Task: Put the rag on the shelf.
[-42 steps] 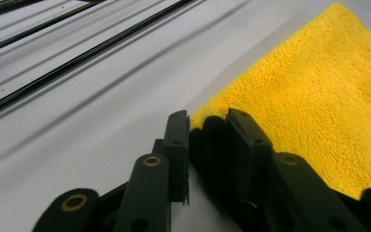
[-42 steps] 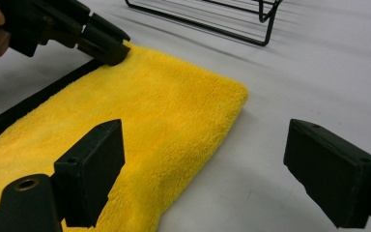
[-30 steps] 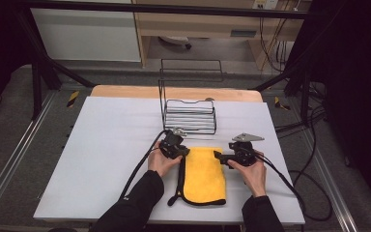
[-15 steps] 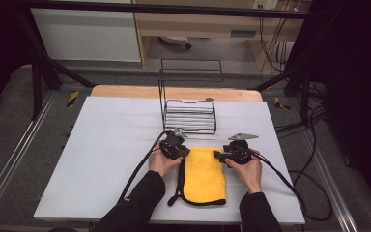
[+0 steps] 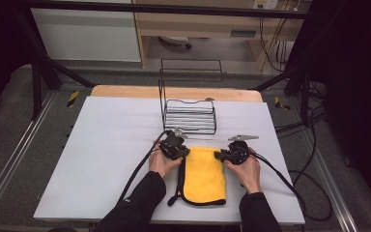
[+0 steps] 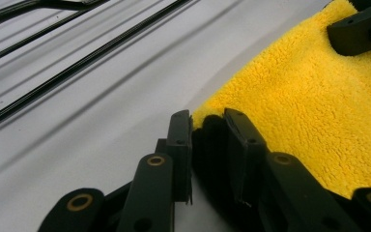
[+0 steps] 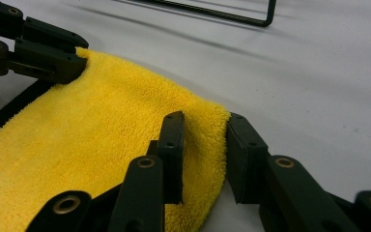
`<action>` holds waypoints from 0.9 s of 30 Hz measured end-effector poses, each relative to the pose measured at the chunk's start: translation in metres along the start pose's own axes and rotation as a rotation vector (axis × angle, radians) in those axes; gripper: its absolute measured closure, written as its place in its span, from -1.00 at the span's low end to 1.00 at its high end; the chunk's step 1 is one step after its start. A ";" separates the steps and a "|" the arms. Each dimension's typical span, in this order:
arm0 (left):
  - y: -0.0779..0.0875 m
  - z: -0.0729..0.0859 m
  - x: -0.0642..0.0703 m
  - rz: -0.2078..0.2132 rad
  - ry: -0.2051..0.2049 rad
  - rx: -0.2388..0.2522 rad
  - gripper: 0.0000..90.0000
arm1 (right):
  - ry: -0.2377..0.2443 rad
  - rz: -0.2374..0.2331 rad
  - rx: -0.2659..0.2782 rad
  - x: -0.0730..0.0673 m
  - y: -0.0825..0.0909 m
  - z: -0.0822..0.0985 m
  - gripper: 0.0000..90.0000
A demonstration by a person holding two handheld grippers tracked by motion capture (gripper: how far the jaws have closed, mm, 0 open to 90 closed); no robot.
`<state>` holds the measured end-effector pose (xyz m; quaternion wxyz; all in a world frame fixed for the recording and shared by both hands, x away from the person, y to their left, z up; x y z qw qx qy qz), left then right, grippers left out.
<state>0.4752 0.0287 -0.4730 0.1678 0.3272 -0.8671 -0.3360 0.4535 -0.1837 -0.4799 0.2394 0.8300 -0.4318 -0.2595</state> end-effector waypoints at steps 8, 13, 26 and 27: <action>0.001 0.000 -0.002 0.019 0.025 0.007 0.66 | -0.027 -0.017 -0.006 -0.001 0.001 -0.001 0.81; 0.003 0.000 -0.004 0.036 0.056 0.010 0.72 | -0.022 -0.011 0.006 -0.001 0.002 -0.001 0.85; 0.022 -0.001 -0.002 0.042 0.063 0.109 0.77 | -0.007 -0.038 0.086 -0.009 0.016 -0.008 0.85; 0.024 -0.001 -0.001 0.044 0.063 0.117 0.77 | -0.009 -0.041 0.089 -0.009 0.018 -0.008 0.85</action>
Point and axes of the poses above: each handheld gripper's, and its own axes: y roughly backward along the jaws, z roughly out of its underside, x roughly to its right, the point moved 4 cm from there along -y, roughly forward along the jaws, and after that the axes turned 4 degrees about x, right-handed, at the moved point
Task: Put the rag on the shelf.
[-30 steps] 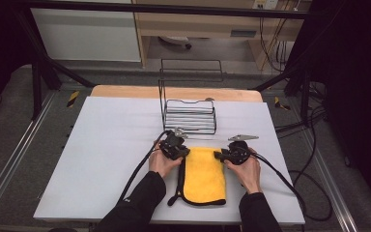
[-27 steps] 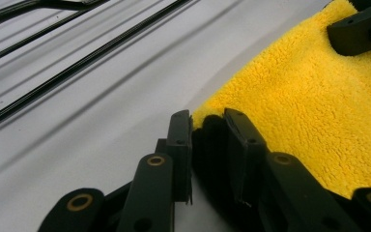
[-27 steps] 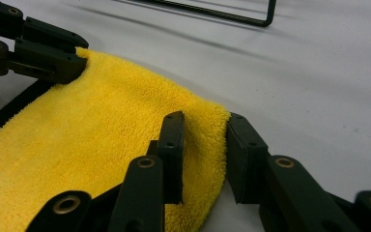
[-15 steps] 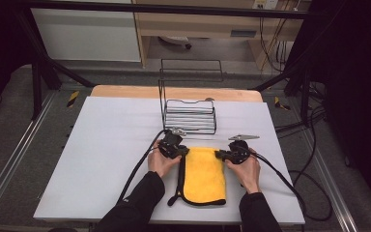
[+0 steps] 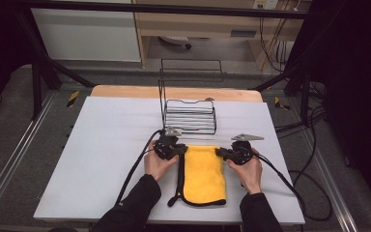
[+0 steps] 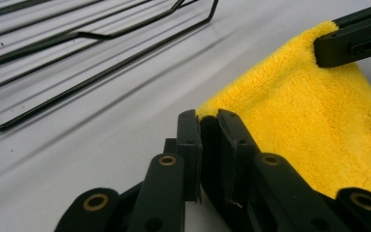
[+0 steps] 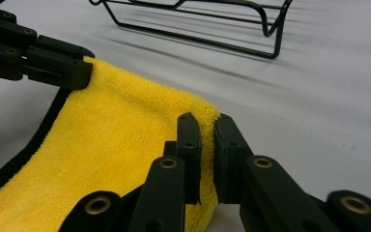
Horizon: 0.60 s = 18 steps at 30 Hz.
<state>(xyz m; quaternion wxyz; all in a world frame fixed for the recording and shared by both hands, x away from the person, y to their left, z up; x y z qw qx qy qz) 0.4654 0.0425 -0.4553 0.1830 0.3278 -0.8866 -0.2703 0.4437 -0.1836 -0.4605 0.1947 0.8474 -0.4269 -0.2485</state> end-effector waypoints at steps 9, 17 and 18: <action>0.015 -0.003 0.007 0.017 -0.012 0.061 0.78 | 0.008 -0.016 0.038 -0.005 0.012 -0.004 0.85; 0.028 -0.003 0.011 0.031 -0.003 0.112 0.78 | 0.038 -0.027 0.082 -0.015 0.026 -0.009 0.86; 0.030 -0.003 0.012 0.034 0.001 0.118 0.78 | 0.043 -0.025 0.088 -0.017 0.027 -0.010 0.86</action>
Point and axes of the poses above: each handheld gripper's, and its own axes: y roughly backward along the jaws, z roughly out of its underside, x roughly to its right, the point moved 4 cm from there along -y, roughly forward along the jaws, and after that the axes turned 4 degrees about x, right-handed, at the moved point
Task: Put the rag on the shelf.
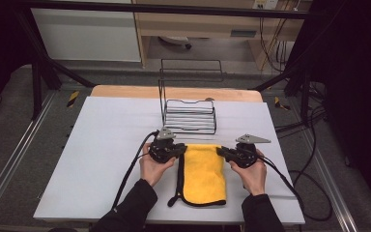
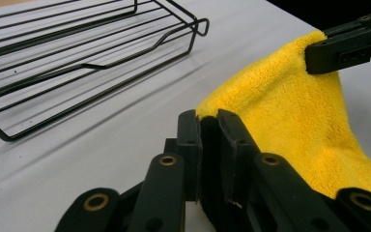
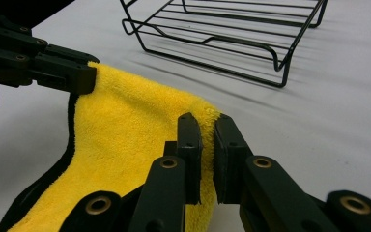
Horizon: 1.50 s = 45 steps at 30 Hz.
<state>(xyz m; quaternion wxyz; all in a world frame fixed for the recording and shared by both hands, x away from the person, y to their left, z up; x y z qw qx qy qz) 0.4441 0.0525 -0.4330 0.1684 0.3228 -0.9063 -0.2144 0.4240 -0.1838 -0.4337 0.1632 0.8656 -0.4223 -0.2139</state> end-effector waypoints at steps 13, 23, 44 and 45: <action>0.014 -0.004 0.005 -0.001 -0.019 0.074 0.78 | 0.024 0.000 0.038 -0.010 0.011 -0.009 0.86; 0.025 -0.013 0.009 -0.005 -0.018 0.124 0.78 | 0.053 0.003 0.079 -0.018 0.021 -0.020 0.86; 0.054 -0.039 0.018 -0.007 -0.044 0.239 0.78 | 0.112 0.016 0.195 -0.036 0.045 -0.048 0.86; 0.055 -0.040 0.019 -0.008 -0.047 0.243 0.78 | 0.117 0.017 0.200 -0.036 0.046 -0.050 0.86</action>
Point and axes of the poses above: each handheld gripper's, and its own axes: y roughly backward along the jaws, z roughly out of its underside, x roughly to its right, the point moved 4 cm from there along -y, roughly forward along the jaws, and after that the axes turned 4 degrees about x, right-handed, at the moved point
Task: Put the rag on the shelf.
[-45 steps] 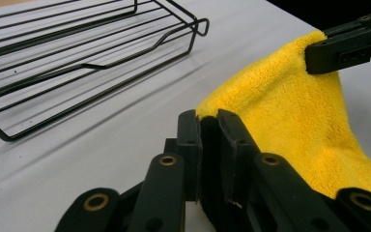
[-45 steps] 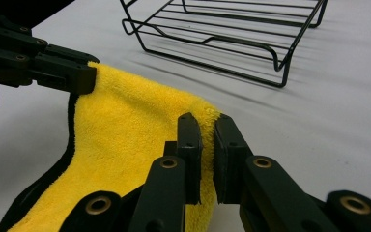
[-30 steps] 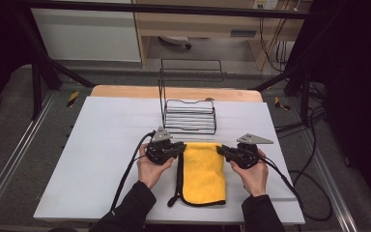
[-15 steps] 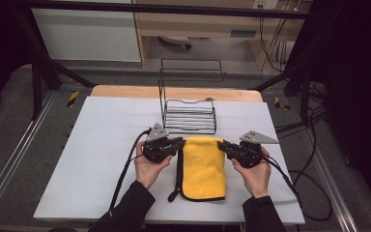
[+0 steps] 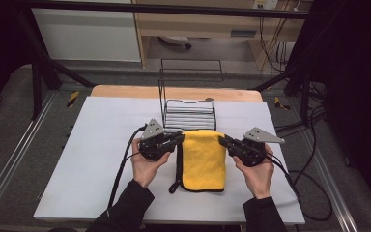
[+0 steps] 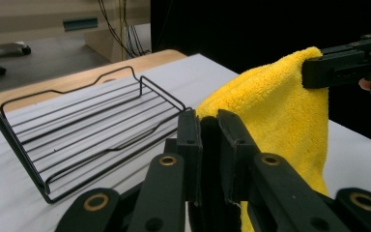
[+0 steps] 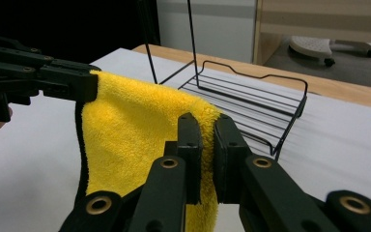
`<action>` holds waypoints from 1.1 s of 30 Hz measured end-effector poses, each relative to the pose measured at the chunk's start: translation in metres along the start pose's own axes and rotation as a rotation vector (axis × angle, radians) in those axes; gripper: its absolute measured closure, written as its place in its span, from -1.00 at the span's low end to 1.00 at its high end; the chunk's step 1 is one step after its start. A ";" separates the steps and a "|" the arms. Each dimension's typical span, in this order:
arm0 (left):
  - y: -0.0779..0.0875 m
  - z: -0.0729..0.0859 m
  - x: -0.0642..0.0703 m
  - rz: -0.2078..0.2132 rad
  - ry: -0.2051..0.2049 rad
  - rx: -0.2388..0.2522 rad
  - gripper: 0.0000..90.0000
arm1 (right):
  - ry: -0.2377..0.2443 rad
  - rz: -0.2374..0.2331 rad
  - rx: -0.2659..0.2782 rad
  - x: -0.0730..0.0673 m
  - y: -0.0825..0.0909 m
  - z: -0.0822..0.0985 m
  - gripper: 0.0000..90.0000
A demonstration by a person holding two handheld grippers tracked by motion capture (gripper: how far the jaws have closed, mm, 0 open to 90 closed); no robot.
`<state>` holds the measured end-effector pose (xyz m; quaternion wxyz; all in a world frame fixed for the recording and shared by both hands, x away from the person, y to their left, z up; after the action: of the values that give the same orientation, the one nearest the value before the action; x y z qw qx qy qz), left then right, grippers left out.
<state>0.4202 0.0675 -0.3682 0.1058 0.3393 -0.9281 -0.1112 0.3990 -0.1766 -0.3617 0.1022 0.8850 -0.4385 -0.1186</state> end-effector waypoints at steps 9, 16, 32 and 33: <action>0.010 -0.019 0.002 -0.009 -0.018 0.063 0.78 | 0.021 0.005 0.055 -0.007 0.007 -0.018 0.86; 0.017 -0.032 0.002 -0.016 -0.030 0.098 0.78 | 0.051 0.015 0.094 -0.012 0.010 -0.034 0.86; 0.031 -0.067 0.003 -0.036 -0.062 0.191 0.78 | 0.093 0.029 0.189 -0.021 0.017 -0.067 0.86; 0.032 -0.069 0.003 -0.038 -0.063 0.196 0.78 | 0.098 0.033 0.203 -0.022 0.017 -0.071 0.86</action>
<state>0.4172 0.0799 -0.2930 0.0408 0.3618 -0.9308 -0.0324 0.3945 -0.1633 -0.2864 0.0353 0.8883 -0.4571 -0.0284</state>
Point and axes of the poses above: each handheld gripper's, and its own axes: y roughly backward along the jaws, z roughly out of its underside, x roughly to its right, the point moved 4 cm from there along -y, roughly forward along the jaws, and after that the axes turned 4 degrees about x, right-handed, at the moved point
